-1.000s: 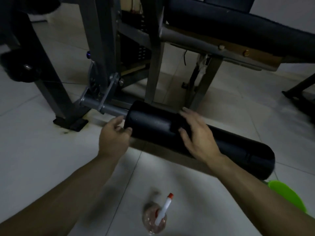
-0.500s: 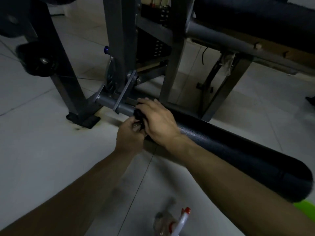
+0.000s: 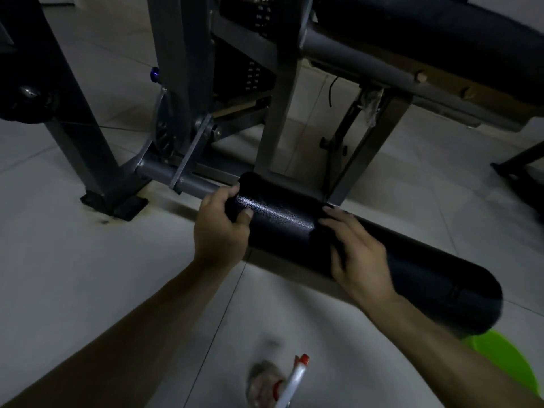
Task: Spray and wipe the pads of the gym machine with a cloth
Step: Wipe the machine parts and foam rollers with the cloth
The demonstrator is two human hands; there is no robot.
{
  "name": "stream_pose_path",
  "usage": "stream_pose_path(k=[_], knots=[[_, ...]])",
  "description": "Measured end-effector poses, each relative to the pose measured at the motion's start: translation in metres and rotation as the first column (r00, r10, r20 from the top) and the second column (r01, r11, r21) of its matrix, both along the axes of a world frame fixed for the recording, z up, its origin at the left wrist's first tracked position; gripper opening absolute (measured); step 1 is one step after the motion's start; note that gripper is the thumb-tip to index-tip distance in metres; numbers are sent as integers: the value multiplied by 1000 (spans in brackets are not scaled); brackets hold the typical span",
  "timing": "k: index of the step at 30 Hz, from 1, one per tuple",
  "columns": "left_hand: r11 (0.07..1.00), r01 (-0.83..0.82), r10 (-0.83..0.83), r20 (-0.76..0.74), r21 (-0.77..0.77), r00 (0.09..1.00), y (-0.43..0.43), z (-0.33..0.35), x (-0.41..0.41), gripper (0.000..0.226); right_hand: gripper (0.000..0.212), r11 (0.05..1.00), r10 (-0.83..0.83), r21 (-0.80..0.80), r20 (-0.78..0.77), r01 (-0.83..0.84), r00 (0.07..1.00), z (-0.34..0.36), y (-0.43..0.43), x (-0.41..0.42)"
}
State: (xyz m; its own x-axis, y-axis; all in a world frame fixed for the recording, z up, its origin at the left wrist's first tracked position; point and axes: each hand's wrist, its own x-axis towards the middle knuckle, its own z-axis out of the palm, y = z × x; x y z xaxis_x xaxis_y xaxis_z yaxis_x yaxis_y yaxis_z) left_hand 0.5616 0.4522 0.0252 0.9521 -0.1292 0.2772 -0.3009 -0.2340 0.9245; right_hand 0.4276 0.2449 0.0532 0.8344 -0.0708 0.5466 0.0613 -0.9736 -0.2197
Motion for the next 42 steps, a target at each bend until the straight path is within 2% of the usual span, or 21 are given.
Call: stream_pose_path(k=[2,6,9,11,14,17,19,21,23,28,31,34,38,40,42], knots=[[1000,-1,0,13,25,1000,1,1,-1,49,46,998,55,15,18,-55,998,-1,36,40],[996,69,-68,-27,48,997,5,6,-2,49,37,989,143,-21,-52,-144,988,6,84,94],[973,-7,-23,126,231,992,-3,8,-18,61,40,976,163,-125,-111,-176,980,8,53,66],[944,8,-101,265,330,959,-17,12,-37,69,42,973,134,-172,-110,-152,985,5,16,27],[840,96,-332,366,535,869,-46,24,-54,84,47,985,43,-162,-99,-59,994,0,-37,-37],[655,179,-526,274,734,805,-79,35,-61,111,53,991,-87,-104,-85,78,993,-3,-82,-99],[573,180,-579,239,799,780,-95,34,-63,124,53,980,-197,-28,-41,196,980,-7,-102,-127],[564,144,-570,256,813,781,-103,28,-64,126,52,960,-275,52,17,274,961,-12,-105,-130],[595,107,-529,288,797,798,-106,24,-65,122,51,956,-282,96,59,275,958,-16,-87,-106],[673,55,-470,369,737,802,-110,20,-66,115,39,995,-68,68,21,67,997,-8,-38,-27],[665,42,-470,373,746,800,-107,21,-65,117,39,1000,-11,-26,-11,11,1000,-3,-60,-46],[628,39,-473,342,777,812,-109,25,-67,119,48,993,-114,-27,-5,114,993,-4,-109,-104],[589,3,-468,338,808,817,-113,33,-74,119,56,932,-363,26,26,362,932,-11,-161,-175],[555,-12,-493,340,832,800,-120,38,-83,122,56,903,-428,75,48,424,903,-15,-166,-184],[531,39,-571,324,846,754,-139,42,-99,124,53,899,-430,130,70,419,900,-17,-148,-165]])
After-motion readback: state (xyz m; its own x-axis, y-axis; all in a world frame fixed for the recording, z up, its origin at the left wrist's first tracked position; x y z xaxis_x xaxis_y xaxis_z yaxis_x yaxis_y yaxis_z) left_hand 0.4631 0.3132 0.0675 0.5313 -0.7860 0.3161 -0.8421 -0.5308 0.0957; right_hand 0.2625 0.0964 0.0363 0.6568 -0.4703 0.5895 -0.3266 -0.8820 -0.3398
